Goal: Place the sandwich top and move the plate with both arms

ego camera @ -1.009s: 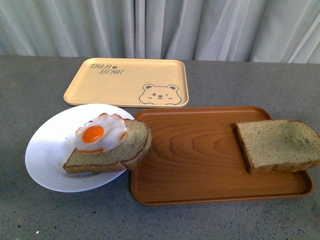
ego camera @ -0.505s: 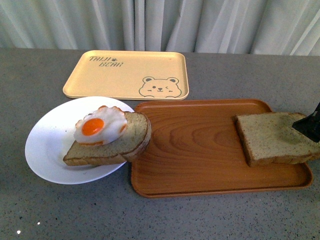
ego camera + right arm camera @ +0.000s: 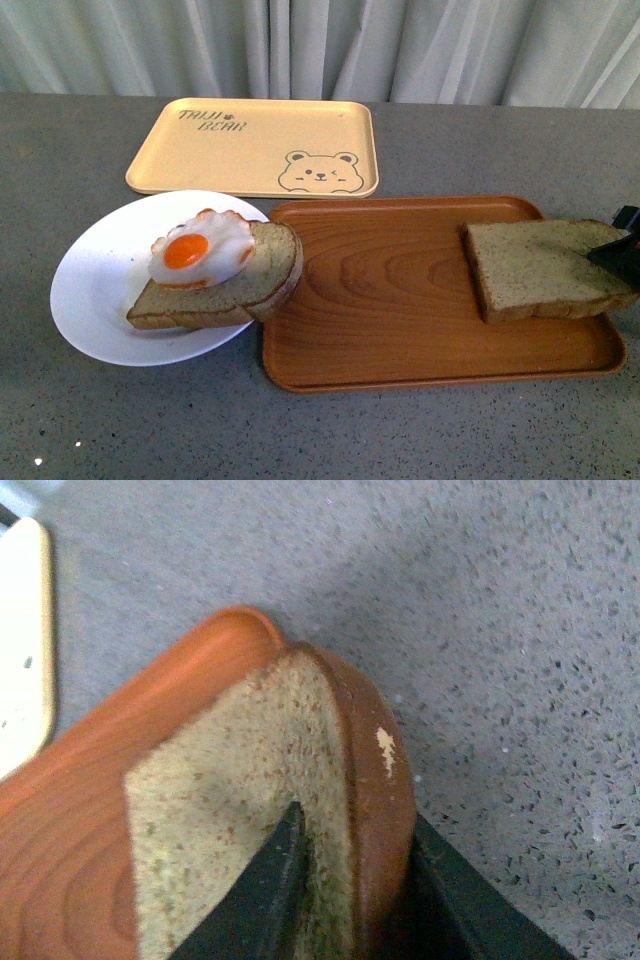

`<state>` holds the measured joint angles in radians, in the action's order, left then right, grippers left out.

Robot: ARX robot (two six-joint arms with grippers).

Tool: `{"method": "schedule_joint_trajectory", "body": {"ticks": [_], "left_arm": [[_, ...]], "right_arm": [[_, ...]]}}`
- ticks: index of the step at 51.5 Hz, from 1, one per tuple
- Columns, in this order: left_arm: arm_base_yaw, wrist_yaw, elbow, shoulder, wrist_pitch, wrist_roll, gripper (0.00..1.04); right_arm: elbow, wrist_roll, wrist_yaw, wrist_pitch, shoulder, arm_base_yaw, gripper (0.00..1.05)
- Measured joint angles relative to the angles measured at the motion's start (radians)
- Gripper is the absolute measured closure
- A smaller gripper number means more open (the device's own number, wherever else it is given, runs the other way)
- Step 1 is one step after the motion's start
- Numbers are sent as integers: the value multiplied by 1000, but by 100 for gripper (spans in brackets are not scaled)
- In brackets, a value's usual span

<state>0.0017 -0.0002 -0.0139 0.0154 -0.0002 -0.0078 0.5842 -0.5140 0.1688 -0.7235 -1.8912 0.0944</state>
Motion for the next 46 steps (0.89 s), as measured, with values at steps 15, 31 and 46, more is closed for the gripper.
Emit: {"method": "schedule_joint_trajectory", "body": {"ticks": [15,31,46], "left_arm": [[0,0,0,0,0,0,9],[0,0,0,0,0,0,9],[0,0,0,0,0,0,9]], "right_arm": [[56,-58,-18,75,237,-163,102],[343,-115,-56,55,96,-466,102],[607,-158,-72,79,-163,-672,102]]}}
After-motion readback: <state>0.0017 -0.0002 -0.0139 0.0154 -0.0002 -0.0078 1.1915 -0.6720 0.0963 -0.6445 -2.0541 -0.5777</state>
